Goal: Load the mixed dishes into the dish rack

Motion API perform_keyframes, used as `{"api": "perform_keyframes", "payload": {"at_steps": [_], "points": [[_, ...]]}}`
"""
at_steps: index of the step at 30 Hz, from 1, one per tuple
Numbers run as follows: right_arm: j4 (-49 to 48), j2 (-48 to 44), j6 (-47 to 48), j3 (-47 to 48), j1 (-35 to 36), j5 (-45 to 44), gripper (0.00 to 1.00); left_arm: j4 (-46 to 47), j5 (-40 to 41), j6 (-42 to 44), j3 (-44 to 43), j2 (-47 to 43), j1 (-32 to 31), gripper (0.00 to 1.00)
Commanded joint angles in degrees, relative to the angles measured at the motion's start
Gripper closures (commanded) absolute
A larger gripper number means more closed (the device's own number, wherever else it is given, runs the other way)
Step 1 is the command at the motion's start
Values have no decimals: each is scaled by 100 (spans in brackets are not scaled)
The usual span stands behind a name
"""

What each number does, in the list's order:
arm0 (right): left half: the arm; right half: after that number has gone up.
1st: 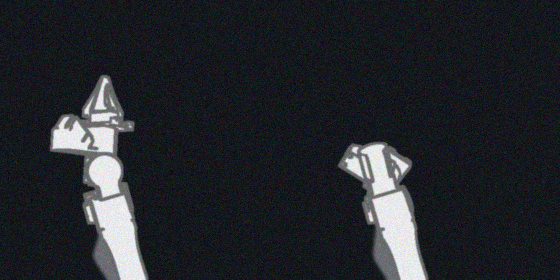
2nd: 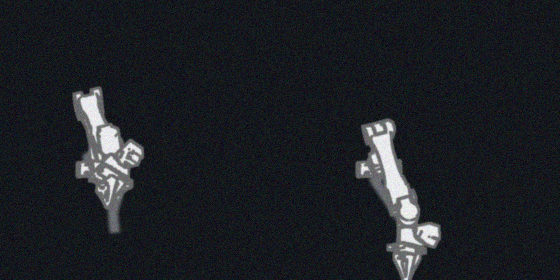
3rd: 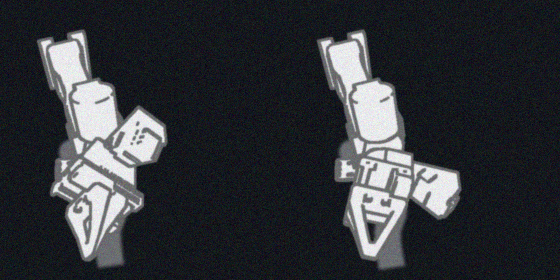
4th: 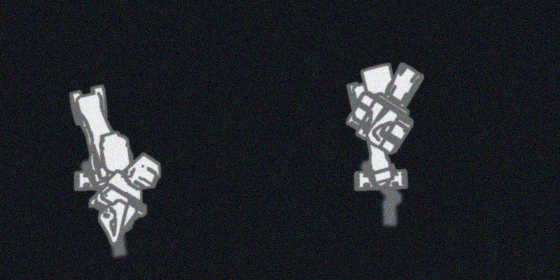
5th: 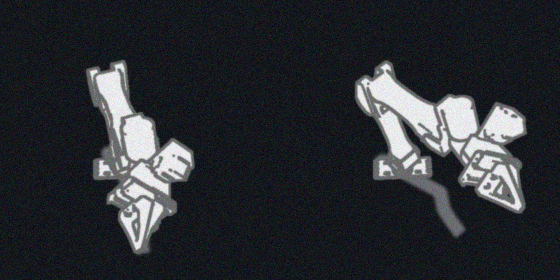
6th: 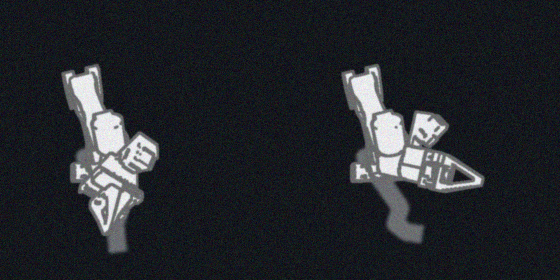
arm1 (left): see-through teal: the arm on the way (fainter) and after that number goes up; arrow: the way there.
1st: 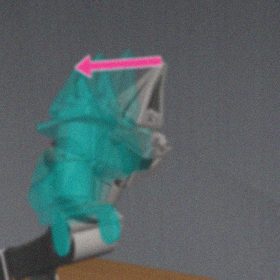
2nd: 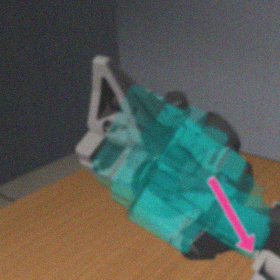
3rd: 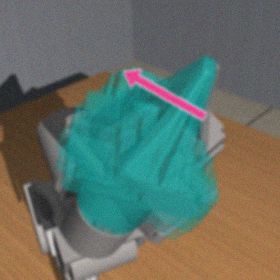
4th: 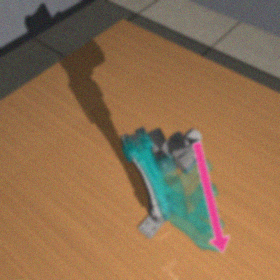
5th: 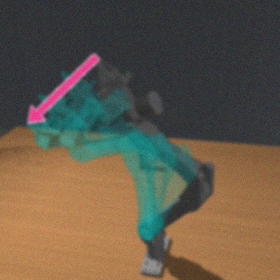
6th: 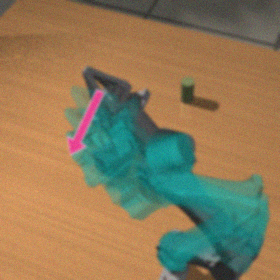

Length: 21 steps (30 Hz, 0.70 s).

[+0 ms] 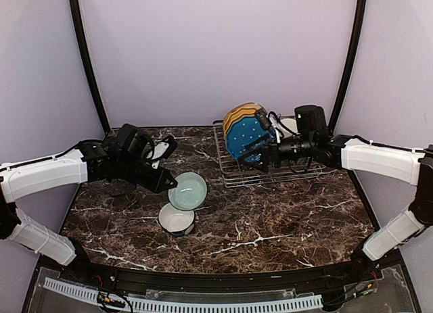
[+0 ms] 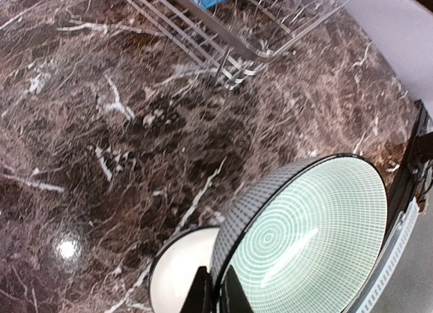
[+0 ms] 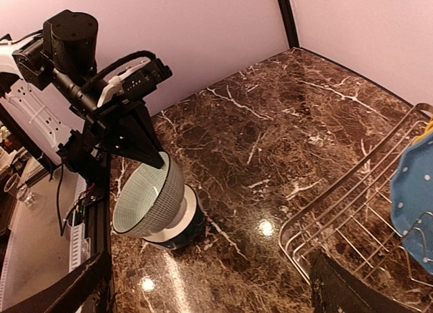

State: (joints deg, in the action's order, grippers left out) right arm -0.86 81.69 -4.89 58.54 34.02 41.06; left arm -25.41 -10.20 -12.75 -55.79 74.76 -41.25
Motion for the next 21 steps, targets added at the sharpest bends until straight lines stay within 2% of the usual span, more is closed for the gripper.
{"api": "perform_keyframes", "payload": {"at_steps": [1,5,11,21], "points": [[-786,189,-760,17,482,213,1,1624,-477,-702,-129,-99,12,99],[-1269,148,-1345,-219,746,-499,1,2330,-363,-1042,-107,43,12,99],[-1335,329,-2216,-311,845,-911,1,3181,-145,-1404,6,122,12,99],[-1988,721,-2661,-336,944,-658,1,4370,-114,-1944,303,305,-64,99]]}}
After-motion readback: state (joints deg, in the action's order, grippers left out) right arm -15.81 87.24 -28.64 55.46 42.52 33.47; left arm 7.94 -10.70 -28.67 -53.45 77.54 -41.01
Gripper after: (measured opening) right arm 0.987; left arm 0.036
